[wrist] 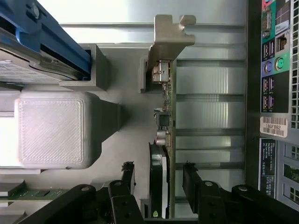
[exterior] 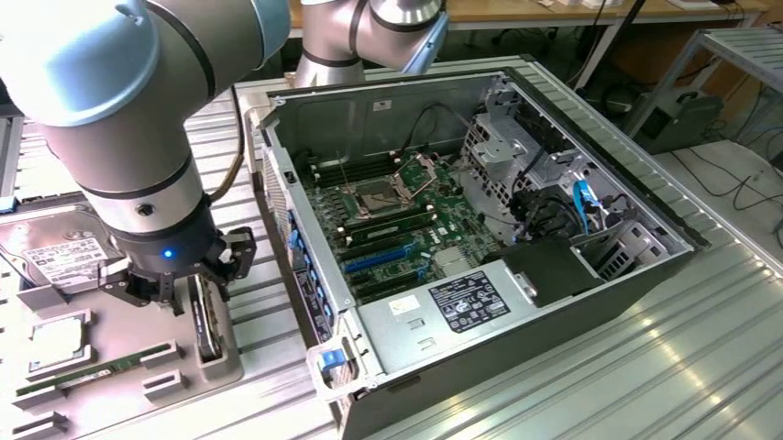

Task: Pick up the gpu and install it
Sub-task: 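Pick up the gpu and move the gpu toward the slot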

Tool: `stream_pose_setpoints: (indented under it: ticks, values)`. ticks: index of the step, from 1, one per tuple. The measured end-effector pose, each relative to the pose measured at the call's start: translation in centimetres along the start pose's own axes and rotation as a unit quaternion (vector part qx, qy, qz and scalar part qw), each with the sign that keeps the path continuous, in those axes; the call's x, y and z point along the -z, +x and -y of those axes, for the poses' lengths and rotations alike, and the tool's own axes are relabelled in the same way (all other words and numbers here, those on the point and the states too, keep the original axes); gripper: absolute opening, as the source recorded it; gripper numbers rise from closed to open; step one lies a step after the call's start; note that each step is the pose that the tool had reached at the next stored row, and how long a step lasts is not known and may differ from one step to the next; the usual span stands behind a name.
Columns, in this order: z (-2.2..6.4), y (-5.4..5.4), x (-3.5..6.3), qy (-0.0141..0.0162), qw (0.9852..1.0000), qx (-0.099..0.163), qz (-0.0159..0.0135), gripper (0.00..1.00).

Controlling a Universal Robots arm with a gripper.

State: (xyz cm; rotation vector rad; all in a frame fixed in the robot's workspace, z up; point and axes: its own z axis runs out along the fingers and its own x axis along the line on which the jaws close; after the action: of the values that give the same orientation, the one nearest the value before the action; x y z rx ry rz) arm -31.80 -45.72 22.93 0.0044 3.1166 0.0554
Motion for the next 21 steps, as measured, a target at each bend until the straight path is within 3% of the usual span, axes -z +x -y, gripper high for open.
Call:
stream_pose_setpoints:
  ticks: [3,16,17,21]
  values:
    - [0.02,0.01,-0.55,0.0001,1.0000,0.000,0.0000,0.54]
    - [0.02,0.01,-0.55,0.0001,1.0000,0.000,0.0000,0.53]
    - [0.02,0.01,-0.55,0.0001,1.0000,0.000,0.0000,0.45]
    - [0.02,0.02,-0.55,0.0001,1.0000,0.000,0.0000,0.45]
